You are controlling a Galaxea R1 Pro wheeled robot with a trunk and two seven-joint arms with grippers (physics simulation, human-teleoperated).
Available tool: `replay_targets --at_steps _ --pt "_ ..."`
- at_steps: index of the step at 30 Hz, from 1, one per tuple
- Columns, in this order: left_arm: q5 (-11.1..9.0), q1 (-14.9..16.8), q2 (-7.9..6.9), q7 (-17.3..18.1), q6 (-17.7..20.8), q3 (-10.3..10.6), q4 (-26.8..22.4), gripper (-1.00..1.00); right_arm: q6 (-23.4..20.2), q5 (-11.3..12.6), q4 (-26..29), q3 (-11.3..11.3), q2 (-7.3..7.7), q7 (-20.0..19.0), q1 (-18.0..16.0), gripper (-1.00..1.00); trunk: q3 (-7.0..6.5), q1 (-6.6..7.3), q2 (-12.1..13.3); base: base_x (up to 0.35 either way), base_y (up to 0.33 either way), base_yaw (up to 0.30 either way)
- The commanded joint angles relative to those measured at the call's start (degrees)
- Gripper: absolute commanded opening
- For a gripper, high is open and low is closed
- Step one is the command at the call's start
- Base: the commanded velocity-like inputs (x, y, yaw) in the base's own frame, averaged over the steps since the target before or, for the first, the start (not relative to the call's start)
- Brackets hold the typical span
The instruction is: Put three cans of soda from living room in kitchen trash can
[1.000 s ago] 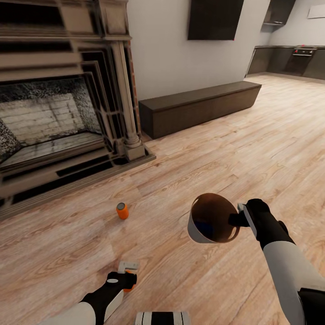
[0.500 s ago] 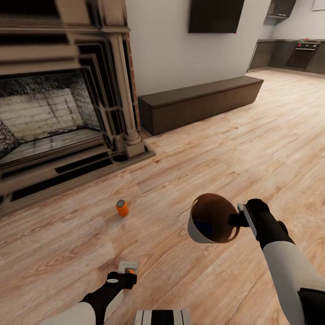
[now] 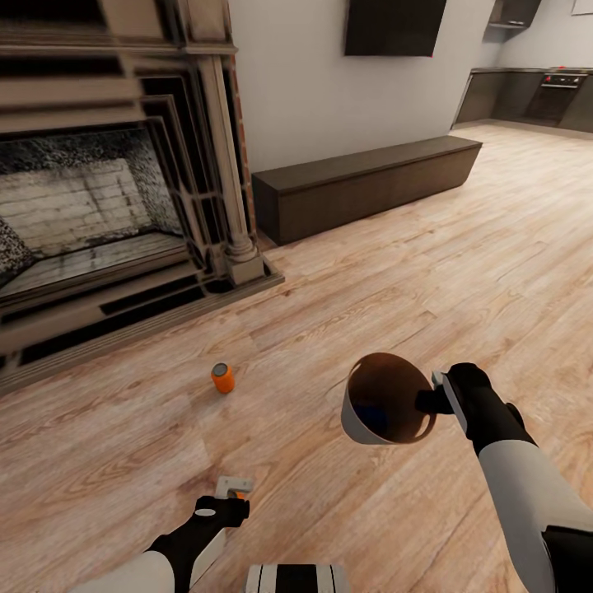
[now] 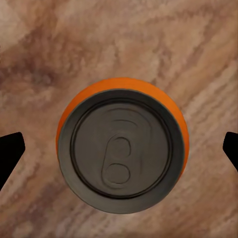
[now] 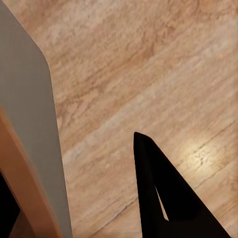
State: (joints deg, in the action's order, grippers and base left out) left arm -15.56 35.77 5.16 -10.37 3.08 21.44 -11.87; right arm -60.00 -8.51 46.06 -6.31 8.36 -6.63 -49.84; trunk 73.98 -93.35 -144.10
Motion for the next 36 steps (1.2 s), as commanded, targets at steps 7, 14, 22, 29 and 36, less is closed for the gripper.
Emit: replay_targets --at_steps 7,14,22,29,36 --pt "0.0 0.0 0.01 0.0 0.0 0.0 0.0 1.00 0.0 1.4 0.0 0.0 0.05 -0.1 0.0 -1.00 0.44 -0.05 0.0 0.000 0.000 0.000" --pt "0.0 0.0 0.00 0.0 0.0 0.0 0.0 1.00 0.0 1.4 0.0 0.0 0.01 -0.1 0.1 -1.00 1.10 -0.12 -0.1 0.000 0.000 0.000" --pt "0.0 0.0 -0.01 0.0 0.0 0.0 0.0 1.00 0.0 1.4 0.0 0.0 -0.01 -0.1 0.1 -1.00 1.10 -0.12 -0.1 0.000 0.000 0.000" --pt "0.0 0.0 -0.01 0.1 0.0 0.0 0.0 1.00 0.0 1.4 0.0 0.0 -0.01 -0.1 0.1 -1.00 1.10 -0.12 -0.1 0.089 0.000 0.000" --pt "-0.1 0.0 0.00 -0.1 0.0 0.0 -0.1 1.00 0.0 1.4 0.0 0.1 -0.29 -0.1 0.1 -1.00 1.10 -0.12 -0.1 0.078 0.000 0.000"
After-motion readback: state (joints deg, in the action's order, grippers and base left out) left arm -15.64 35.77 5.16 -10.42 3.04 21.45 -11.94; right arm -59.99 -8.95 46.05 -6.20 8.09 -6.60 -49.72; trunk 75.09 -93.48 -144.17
